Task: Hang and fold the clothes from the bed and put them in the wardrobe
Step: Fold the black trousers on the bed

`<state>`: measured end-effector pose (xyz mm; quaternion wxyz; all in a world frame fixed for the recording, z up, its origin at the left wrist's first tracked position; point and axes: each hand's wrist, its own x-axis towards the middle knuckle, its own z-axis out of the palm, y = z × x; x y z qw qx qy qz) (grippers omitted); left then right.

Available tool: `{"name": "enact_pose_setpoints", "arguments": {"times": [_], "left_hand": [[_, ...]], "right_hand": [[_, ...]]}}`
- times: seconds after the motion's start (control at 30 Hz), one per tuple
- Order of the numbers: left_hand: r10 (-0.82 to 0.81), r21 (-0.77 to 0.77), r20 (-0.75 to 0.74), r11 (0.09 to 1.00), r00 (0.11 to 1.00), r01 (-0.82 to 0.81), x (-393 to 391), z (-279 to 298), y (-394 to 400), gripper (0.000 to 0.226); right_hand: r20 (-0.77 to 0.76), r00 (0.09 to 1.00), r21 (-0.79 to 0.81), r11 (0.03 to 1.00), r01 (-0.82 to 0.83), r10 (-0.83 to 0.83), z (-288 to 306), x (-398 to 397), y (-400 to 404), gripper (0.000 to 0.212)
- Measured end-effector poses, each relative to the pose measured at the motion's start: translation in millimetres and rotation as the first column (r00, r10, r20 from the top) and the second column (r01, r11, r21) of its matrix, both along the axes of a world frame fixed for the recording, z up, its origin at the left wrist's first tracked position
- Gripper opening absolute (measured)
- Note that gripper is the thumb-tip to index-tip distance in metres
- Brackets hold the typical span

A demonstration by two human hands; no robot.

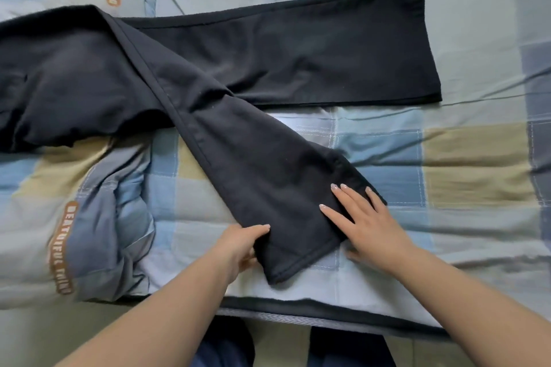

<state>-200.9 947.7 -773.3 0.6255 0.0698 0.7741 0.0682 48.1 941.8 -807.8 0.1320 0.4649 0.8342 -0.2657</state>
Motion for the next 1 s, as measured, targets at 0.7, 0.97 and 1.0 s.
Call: {"name": "enact_pose_setpoints", "arguments": {"times": [0.7,0.97,1.0], "left_hand": [[-0.219,0.614,0.048,0.776,0.974,0.144,197,120,330,0.012],[-0.36,0.564,-0.019,0.767,0.933,0.307,228,77,349,0.042],[-0.349,0.568,-0.024,0.766,0.937,0.3,225,68,341,0.046]], "right_hand": [[-0.597,-0.087,-0.445,0.239,0.863,-0.797,58,92,166,0.012],[-0.34,-0.139,-0.565,0.084,0.821,-0.93,16,120,202,0.018],[-0.316,-0.088,-0.507,0.09,0.857,-0.945,12,123,200,0.023]]}}
